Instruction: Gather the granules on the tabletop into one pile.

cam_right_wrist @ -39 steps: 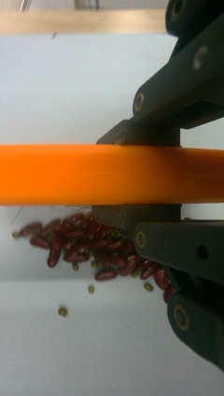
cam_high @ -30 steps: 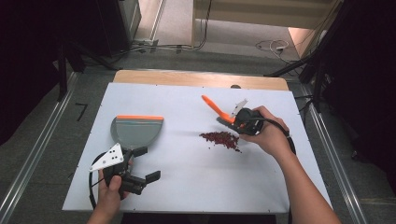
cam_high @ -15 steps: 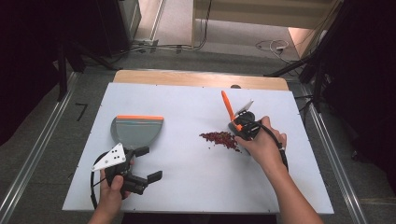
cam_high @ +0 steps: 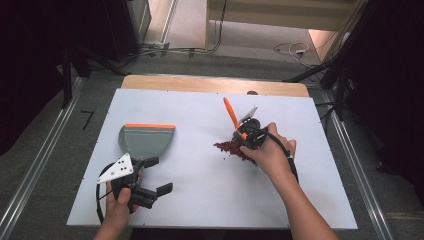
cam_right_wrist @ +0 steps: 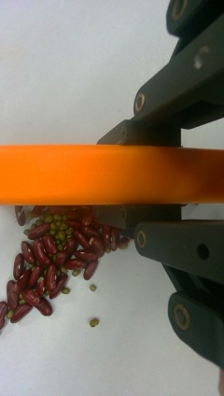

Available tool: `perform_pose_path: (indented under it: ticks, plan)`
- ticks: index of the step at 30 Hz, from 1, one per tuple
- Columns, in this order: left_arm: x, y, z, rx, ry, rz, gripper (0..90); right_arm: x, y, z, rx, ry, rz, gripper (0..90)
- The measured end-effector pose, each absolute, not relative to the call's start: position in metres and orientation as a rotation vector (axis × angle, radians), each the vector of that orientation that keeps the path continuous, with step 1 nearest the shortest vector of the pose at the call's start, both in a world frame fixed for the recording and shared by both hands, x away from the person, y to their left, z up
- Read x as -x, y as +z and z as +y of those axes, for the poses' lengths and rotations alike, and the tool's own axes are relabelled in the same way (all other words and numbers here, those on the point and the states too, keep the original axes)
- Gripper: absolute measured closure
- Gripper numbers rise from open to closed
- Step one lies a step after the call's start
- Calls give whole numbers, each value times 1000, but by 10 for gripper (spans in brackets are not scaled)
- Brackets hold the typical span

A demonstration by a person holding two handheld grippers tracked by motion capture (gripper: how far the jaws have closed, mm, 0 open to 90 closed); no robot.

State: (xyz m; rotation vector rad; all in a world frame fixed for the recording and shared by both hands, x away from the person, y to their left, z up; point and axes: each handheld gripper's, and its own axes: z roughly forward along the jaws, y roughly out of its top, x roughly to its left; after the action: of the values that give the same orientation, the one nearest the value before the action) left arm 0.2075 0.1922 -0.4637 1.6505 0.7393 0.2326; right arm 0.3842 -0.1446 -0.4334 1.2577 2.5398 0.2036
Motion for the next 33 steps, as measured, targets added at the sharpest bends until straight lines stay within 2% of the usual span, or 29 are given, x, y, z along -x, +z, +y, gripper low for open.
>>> perform_pose_path:
  ticks: [8,11,18,27,33]
  plan:
    - [-208,-465,192,-1653,232,744,2,-385,-421,-157,-1031,252,2566,683]
    - [-208,-464,191,-1653,232,742,2,-389,-425,-156,-758,216,2552,683]
    - [-208,-465,191,-1656,230,741,2,-407,-443,-146,-571,158,2591,682]
    - [-208,-465,192,-1656,230,743,2,-386,-439,-143,-463,202,2653,683]
    - [-208,-465,191,-1656,230,742,2,-372,-416,-146,-445,291,2644,683]
